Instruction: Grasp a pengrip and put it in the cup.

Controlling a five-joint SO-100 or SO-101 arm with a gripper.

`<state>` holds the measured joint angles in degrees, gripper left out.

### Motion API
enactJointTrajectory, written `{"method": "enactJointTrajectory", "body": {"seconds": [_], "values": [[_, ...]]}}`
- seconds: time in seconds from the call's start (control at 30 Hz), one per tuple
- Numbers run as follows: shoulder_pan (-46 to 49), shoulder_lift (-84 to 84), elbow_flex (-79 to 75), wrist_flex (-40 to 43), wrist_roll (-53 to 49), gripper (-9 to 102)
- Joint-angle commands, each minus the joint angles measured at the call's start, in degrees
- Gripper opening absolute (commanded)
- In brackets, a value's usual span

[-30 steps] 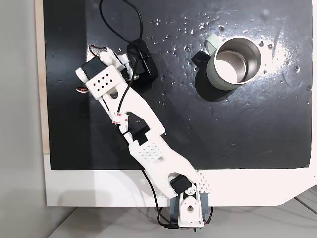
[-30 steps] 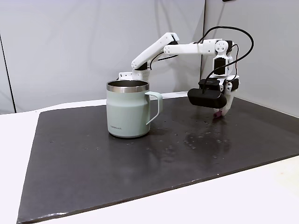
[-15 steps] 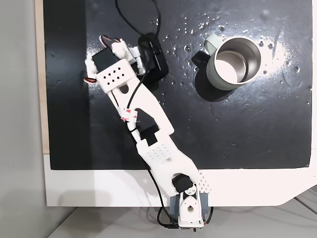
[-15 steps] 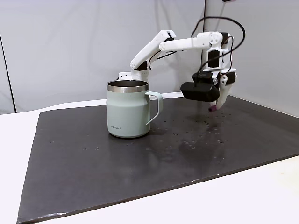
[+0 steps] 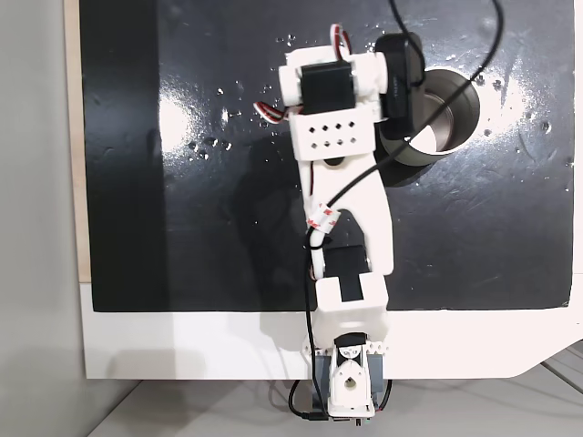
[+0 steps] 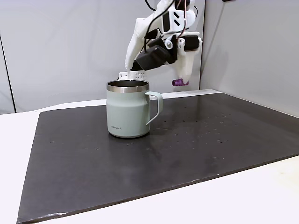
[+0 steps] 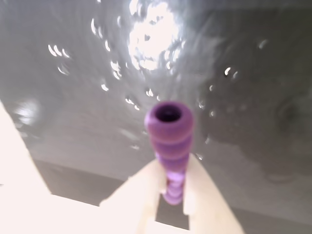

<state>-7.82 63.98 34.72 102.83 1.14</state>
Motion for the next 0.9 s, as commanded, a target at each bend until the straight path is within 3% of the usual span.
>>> {"method": "enactJointTrajectory", "body": {"seconds": [0.0,0.5,0.8,0.87], "values": [[5.2,7.0,0.5,1.5,-3.6,0],[23.3,15.2,5.2,1.7,-14.9,0],[24.3,14.3,4.7,1.3,-15.0,0],[24.2,14.2,4.7,1.3,-14.9,4]]}}
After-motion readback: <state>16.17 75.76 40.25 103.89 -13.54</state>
